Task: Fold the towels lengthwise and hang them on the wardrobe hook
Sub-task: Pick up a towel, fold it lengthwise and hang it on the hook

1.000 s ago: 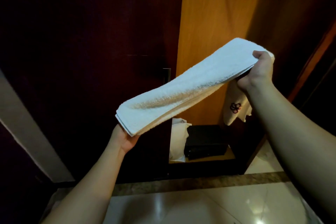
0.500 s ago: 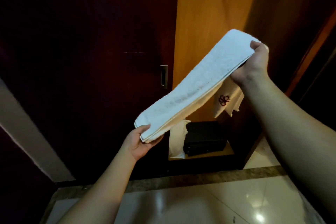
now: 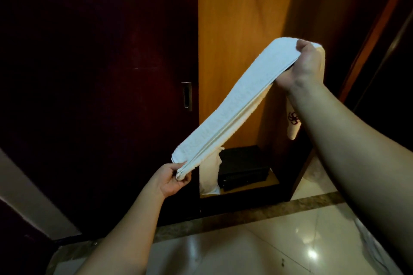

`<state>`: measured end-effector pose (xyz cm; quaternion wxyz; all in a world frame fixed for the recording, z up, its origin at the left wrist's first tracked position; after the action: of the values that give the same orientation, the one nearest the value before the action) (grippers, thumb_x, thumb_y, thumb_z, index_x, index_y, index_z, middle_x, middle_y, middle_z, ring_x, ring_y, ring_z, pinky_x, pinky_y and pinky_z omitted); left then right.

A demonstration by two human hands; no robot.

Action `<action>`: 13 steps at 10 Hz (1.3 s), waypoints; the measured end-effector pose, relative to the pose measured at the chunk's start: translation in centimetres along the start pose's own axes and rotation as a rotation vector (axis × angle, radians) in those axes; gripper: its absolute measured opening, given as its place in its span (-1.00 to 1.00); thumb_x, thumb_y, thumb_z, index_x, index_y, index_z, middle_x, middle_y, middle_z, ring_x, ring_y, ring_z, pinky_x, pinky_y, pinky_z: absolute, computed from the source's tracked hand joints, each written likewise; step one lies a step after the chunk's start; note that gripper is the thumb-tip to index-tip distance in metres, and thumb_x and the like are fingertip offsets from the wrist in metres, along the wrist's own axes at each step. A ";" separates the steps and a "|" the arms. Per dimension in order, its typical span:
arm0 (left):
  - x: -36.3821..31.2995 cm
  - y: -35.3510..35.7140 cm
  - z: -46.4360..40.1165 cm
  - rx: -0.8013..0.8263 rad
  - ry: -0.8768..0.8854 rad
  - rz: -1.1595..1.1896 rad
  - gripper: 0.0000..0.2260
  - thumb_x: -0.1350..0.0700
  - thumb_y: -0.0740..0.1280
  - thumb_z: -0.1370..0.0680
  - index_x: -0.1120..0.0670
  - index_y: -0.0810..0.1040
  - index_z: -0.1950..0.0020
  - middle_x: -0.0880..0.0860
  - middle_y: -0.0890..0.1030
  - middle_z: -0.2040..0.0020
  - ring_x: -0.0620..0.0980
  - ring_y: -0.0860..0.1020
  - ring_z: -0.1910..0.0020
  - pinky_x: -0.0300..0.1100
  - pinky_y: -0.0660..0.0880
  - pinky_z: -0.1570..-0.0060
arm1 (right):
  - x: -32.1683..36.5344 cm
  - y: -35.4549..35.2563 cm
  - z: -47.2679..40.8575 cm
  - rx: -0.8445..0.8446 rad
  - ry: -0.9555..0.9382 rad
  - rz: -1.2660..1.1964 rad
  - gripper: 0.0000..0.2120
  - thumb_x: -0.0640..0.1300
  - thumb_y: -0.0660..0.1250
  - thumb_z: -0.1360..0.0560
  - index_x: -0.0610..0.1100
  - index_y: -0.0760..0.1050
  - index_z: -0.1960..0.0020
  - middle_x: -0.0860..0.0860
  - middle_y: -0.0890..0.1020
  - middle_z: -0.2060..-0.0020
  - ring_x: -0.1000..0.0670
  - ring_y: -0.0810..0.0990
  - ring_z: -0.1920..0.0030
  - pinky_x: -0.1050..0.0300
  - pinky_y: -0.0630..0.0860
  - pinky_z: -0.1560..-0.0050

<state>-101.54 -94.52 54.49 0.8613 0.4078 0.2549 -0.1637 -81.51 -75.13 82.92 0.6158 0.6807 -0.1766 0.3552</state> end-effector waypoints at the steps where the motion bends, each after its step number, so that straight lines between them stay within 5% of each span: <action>1: 1.0 0.5 -1.3 -0.026 -0.078 -0.108 -0.72 0.39 0.29 -0.43 0.32 0.48 -0.14 0.23 0.63 0.19 0.03 0.56 0.26 -0.18 0.55 0.41 | -0.4 0.2 -0.2 0.015 -0.010 0.040 -0.80 -0.11 0.16 -0.64 -0.20 0.48 0.04 -0.23 0.65 0.04 -0.22 0.62 -0.02 -0.10 0.55 -0.03; 3: 2.5 2.1 -4.0 -0.113 -0.156 -0.410 -0.76 0.29 0.38 -0.53 0.29 0.52 -0.19 0.14 0.57 0.14 0.02 0.54 0.23 -0.11 0.49 0.27 | -1.7 1.2 -1.9 0.030 -0.013 0.153 -0.62 -0.03 0.20 -0.60 -0.27 0.48 -0.28 -0.20 0.67 -0.05 -0.20 0.66 -0.04 -0.10 0.60 -0.05; 4: 0.7 3.8 -4.0 -0.317 0.036 -0.624 -0.93 0.27 0.37 -0.54 0.21 0.53 -0.01 0.10 0.49 0.18 -0.01 0.45 0.24 -0.18 0.45 0.22 | -1.8 2.7 -2.3 0.051 -0.064 0.181 -0.80 -0.10 0.21 -0.62 -0.23 0.51 -0.05 -0.16 0.65 0.20 -0.14 0.64 0.15 -0.06 0.57 -0.05; 5: -2.2 8.7 -2.6 -0.297 0.358 -0.479 -0.88 0.16 0.27 -0.61 0.15 0.54 0.08 0.14 0.54 0.18 0.01 0.49 0.28 -0.15 0.45 0.27 | -2.1 4.3 -2.7 0.038 -0.100 0.260 -0.78 -0.15 0.23 -0.62 -0.15 0.43 0.20 -0.04 0.57 0.43 -0.05 0.59 0.29 0.05 0.53 0.08; 6: -3.0 16.1 1.8 0.049 0.520 -0.376 -0.62 -0.10 0.12 -0.68 0.16 0.56 -0.05 0.16 0.65 0.07 0.09 0.64 0.11 -0.02 0.58 -0.02 | -2.8 5.7 -3.5 0.054 -0.133 0.513 -0.77 -0.06 0.27 -0.59 -0.08 0.43 0.23 0.01 0.48 0.34 -0.03 0.52 0.17 0.04 0.43 0.06; 7: -1.9 22.7 4.0 0.399 0.537 -0.478 -0.37 -0.33 0.01 -0.57 0.12 0.48 -0.36 0.13 0.57 -0.31 0.04 0.53 -0.31 0.01 0.39 -0.38 | -2.8 7.5 -4.0 0.096 -0.161 0.705 -0.79 0.04 0.27 -0.56 -0.09 0.48 0.14 0.04 0.46 0.34 0.01 0.48 0.24 0.07 0.39 0.14; 8: -0.7 26.5 3.5 0.465 0.550 -0.754 -0.06 -0.61 0.01 -0.32 -0.11 0.22 -0.57 -0.07 0.28 -0.56 -0.07 0.19 -0.53 0.01 0.04 -0.53 | -1.7 9.1 -5.0 0.140 -0.173 0.699 -0.73 0.03 0.24 -0.57 -0.13 0.46 0.19 0.00 0.46 0.42 -0.01 0.50 0.32 0.08 0.38 0.22; 9: -2.6 29.9 3.3 0.323 0.892 -0.936 -0.13 -0.50 0.01 -0.46 0.06 0.20 -0.58 -0.06 0.20 -0.54 -0.21 0.06 -0.50 -0.43 -0.10 -0.41 | 0.0 10.1 -6.5 0.148 -0.198 0.667 -0.67 -0.03 0.19 -0.63 -0.13 0.41 0.28 -0.01 0.41 0.50 -0.02 0.45 0.42 0.10 0.32 0.33; 10: -5.6 32.7 1.6 0.289 1.011 -0.802 -0.21 -0.40 0.12 -0.52 0.22 0.35 -0.46 0.03 0.43 -0.36 -0.44 0.34 -0.21 -0.62 0.20 -0.20 | 2.6 10.1 -8.3 0.096 -0.258 0.649 -0.66 -0.01 0.21 -0.61 -0.10 0.38 0.31 -0.03 0.38 0.43 -0.08 0.47 0.28 0.05 0.34 0.24; 11: -7.8 33.8 -1.6 0.106 0.905 -0.657 -0.36 -0.38 0.05 -0.52 0.13 0.51 -0.19 0.13 0.58 -0.12 0.02 0.55 -0.18 -0.16 0.42 -0.17 | 4.8 9.2 -10.7 0.102 -0.273 0.592 -0.69 0.01 0.23 -0.60 -0.10 0.40 0.27 -0.04 0.40 0.38 -0.11 0.48 0.20 -0.02 0.38 0.17; 12: -8.2 36.8 -3.4 0.104 0.920 -0.719 -0.25 -0.55 -0.12 -0.35 -0.03 0.43 -0.18 0.09 0.48 -0.18 -0.07 0.41 -0.17 -0.29 0.27 -0.19 | 6.5 7.9 -13.7 0.112 -0.277 0.549 -0.74 0.02 0.23 -0.60 -0.11 0.45 0.18 -0.08 0.49 0.26 -0.11 0.55 0.14 -0.04 0.52 0.05; 13: -8.7 40.2 -5.0 0.062 0.889 -0.889 0.18 -0.70 -0.21 0.33 -0.16 0.45 -0.10 0.03 0.50 -0.13 -0.08 0.47 -0.10 -0.52 0.30 0.11 | 7.4 6.9 -16.7 0.139 -0.262 0.531 -0.73 0.03 0.24 -0.60 -0.10 0.45 0.19 -0.07 0.49 0.28 -0.09 0.55 0.16 0.01 0.44 0.12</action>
<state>-90.42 -65.25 81.68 0.5104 0.3166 0.7290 -0.3285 -85.56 -58.80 92.82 0.4252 0.6913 -0.4015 0.4243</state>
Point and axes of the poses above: each hand's wrist, its own z-axis away from the middle knuckle, its own y-axis out of the palm, x = y × z, the point moved 6 cm from there along -z, towards the middle knuckle
